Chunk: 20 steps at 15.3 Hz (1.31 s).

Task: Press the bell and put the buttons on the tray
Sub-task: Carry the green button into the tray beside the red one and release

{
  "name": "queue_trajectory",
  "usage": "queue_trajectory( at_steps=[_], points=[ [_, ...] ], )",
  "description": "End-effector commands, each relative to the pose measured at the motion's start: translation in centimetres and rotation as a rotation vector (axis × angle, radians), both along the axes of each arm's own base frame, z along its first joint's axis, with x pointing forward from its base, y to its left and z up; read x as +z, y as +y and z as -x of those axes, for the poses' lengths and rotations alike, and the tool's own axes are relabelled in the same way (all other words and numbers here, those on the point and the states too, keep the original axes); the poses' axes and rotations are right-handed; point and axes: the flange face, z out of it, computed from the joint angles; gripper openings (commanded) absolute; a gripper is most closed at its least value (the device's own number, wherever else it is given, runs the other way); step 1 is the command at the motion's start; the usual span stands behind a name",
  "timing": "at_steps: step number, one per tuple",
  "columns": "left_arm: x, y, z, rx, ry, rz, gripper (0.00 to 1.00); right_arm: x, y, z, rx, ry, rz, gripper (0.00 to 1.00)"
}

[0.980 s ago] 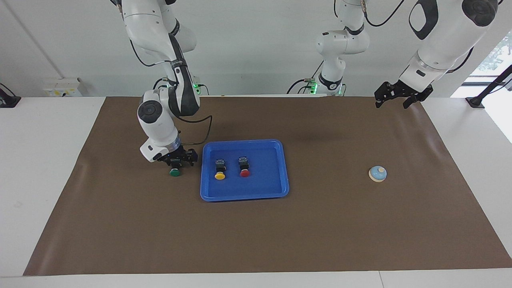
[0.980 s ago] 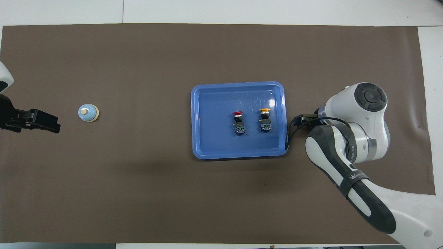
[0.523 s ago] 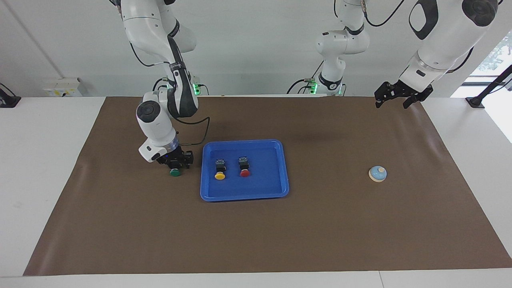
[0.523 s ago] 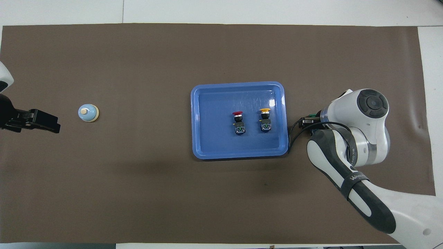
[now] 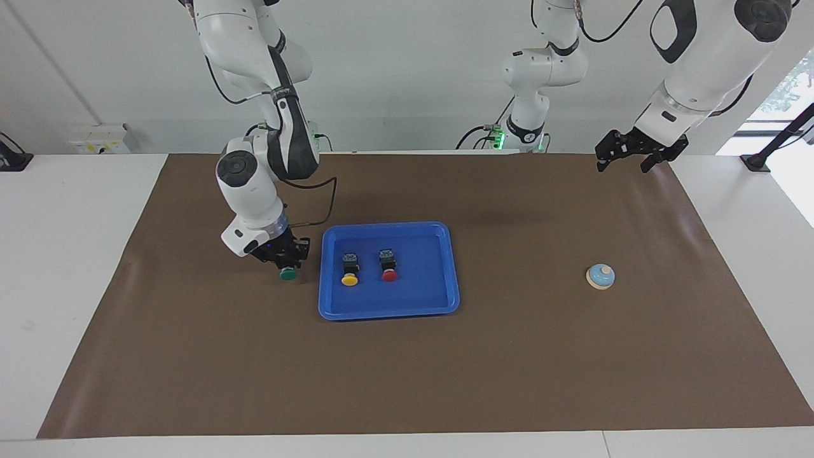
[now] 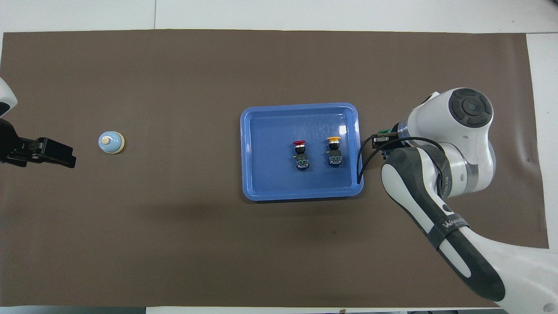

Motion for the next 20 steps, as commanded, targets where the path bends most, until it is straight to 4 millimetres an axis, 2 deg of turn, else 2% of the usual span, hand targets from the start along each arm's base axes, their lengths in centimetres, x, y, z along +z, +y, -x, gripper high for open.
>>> queue_trajectory(
  at_steps=[1,2,3,5,7,8,10,11,16,20],
  points=[
    [0.3,0.3,0.5,0.005,-0.001,-0.018,1.0,2.5,6.5,-1.1,-0.036,0.008,-0.009,0.0],
    [0.3,0.3,0.5,0.005,-0.001,-0.018,1.0,2.5,9.1,-0.9,-0.064,0.01,-0.008,0.0],
    [0.3,0.3,0.5,0.005,-0.001,-0.018,1.0,2.8,10.9,-0.9,-0.081,0.006,-0.011,0.0],
    [0.3,0.3,0.5,0.005,-0.001,-0.018,1.0,2.9,16.4,-1.0,-0.106,0.012,-0.02,0.0],
    [0.4,0.3,0.5,0.005,-0.002,-0.018,1.0,3.3,20.8,-2.4,-0.16,0.021,-0.045,0.0],
    [0.3,0.3,0.5,0.005,-0.001,-0.018,1.0,2.6,23.2,-1.9,-0.159,0.029,-0.06,0.0],
    [0.3,0.3,0.5,0.005,-0.001,-0.018,1.0,0.7,26.6,-0.5,-0.128,0.017,-0.074,0.0],
    [0.3,0.3,0.5,0.005,-0.001,-0.018,1.0,-0.1,27.2,-0.1,-0.118,0.008,-0.077,0.0],
    [0.4,0.3,0.5,0.005,-0.002,-0.018,1.0,-3.1,27.3,1.5,-0.113,-0.004,-0.085,0.0],
    [0.3,0.3,0.5,0.005,-0.001,-0.018,1.0,-4.0,26.9,2.2,-0.114,-0.005,-0.087,0.0]
  ],
)
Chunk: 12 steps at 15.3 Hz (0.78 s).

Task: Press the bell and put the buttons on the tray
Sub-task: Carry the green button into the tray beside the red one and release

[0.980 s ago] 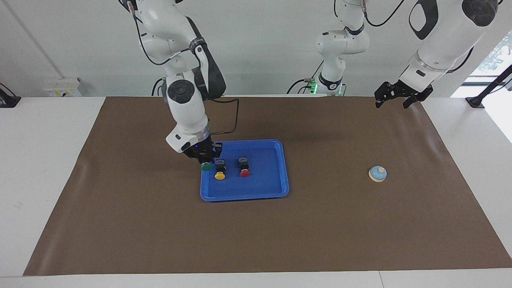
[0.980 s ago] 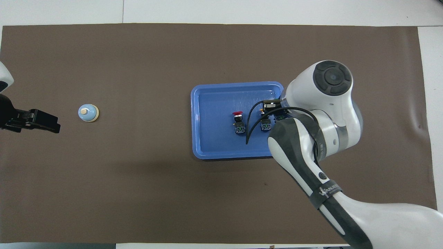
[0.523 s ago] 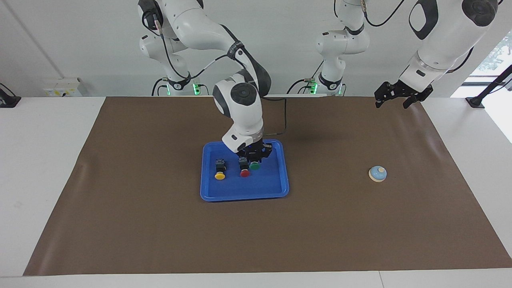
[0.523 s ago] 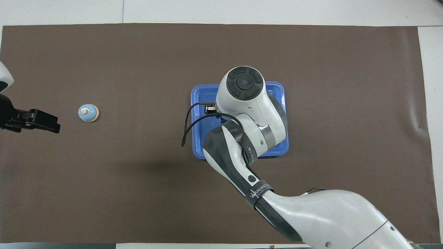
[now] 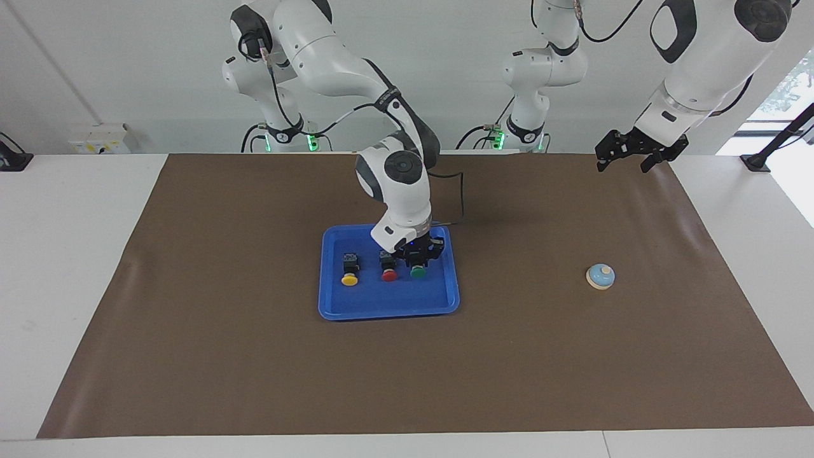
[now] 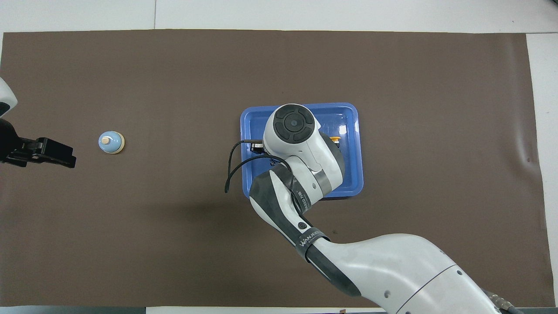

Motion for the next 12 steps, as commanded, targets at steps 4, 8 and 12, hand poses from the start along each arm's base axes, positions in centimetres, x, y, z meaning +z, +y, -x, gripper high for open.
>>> queue_trajectory(
  at_steps=[4,8,12],
  points=[
    [0.3,0.3,0.5,0.005,-0.001,-0.018,1.0,1.0,-0.3,0.8,-0.007,0.022,-0.006,1.0],
    [0.3,0.3,0.5,0.005,-0.001,-0.018,1.0,5.6,-2.5,-1.7,0.007,0.048,0.054,1.0],
    [0.3,0.3,0.5,0.005,-0.001,-0.018,1.0,13.0,-8.7,-2.2,0.121,-0.031,0.081,1.0]
  ],
)
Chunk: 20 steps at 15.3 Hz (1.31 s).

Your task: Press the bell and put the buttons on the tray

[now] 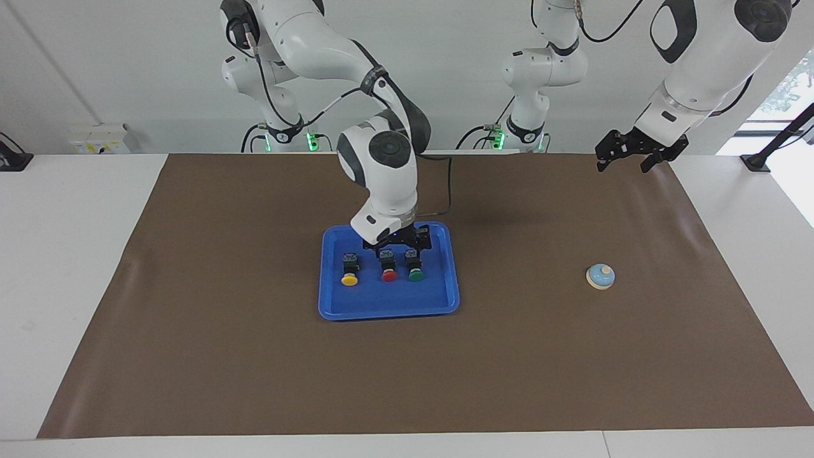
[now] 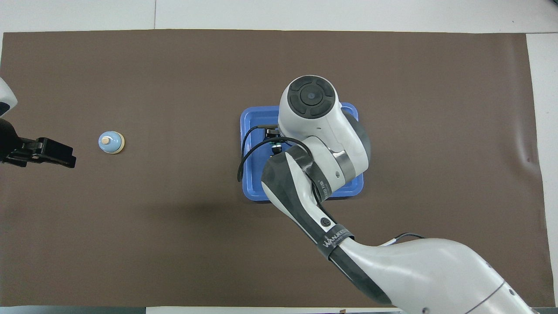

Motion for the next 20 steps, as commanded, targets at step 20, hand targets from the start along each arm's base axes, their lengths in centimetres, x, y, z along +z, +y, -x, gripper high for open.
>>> queue_trajectory(
  at_steps=[20],
  points=[
    [0.3,0.3,0.5,0.005,-0.001,-0.018,1.0,16.6,-31.5,4.4,0.101,0.08,0.037,1.0]
  ],
)
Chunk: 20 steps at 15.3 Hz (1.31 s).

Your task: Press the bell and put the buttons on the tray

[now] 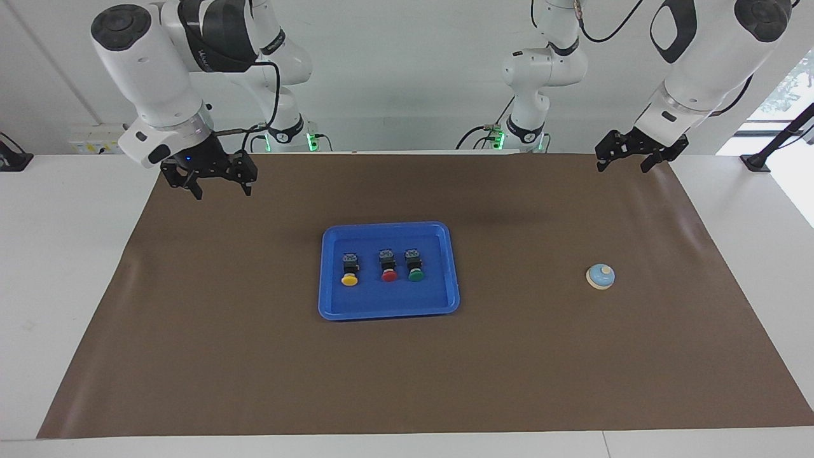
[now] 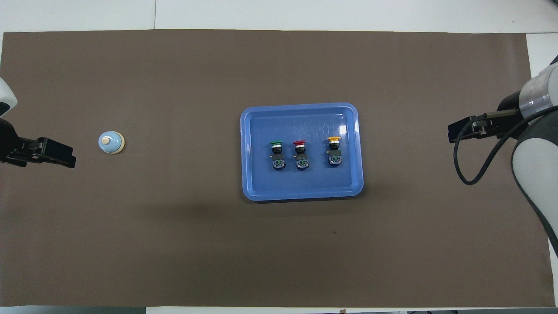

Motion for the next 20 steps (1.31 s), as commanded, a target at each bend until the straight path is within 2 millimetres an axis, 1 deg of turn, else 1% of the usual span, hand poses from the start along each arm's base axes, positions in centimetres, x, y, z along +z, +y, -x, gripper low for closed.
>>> queue_trajectory(
  at_steps=[1,2,7,10,14,15,16,17,18,20],
  points=[
    [0.3,0.3,0.5,0.005,-0.001,-0.018,1.0,-0.2,-0.3,1.1,0.01,0.028,0.006,1.0],
    [0.3,0.3,0.5,0.005,-0.001,-0.018,1.0,-0.2,-0.6,1.0,0.003,0.028,0.0,1.0],
    [0.3,0.3,0.5,0.005,-0.001,-0.018,1.0,0.0,-0.5,0.6,-0.008,-0.005,-0.01,1.0],
    [0.3,0.3,0.5,0.005,-0.001,-0.018,1.0,-0.1,-1.3,0.2,-0.018,-0.016,-0.008,1.0],
    [0.3,0.3,0.5,0.005,-0.001,-0.018,1.0,-0.1,-1.6,0.3,-0.018,-0.008,0.002,1.0],
    [0.3,0.3,0.5,0.005,-0.001,-0.018,1.0,-0.3,-1.6,0.6,-0.02,0.006,0.002,1.0],
    [0.3,0.3,0.5,0.005,-0.001,-0.018,1.0,-1.0,-1.7,1.4,-0.031,0.052,0.004,1.0],
    [0.3,0.3,0.5,0.005,-0.001,-0.018,1.0,-1.2,-1.6,2.2,-0.029,0.057,0.004,1.0],
    [0.3,0.3,0.5,0.005,-0.001,-0.018,1.0,-1.6,-1.6,2.5,-0.029,0.06,0.005,1.0],
    [0.4,0.3,0.5,0.005,-0.002,-0.018,1.0,-1.6,-1.7,2.8,-0.031,0.057,0.005,1.0]
  ],
)
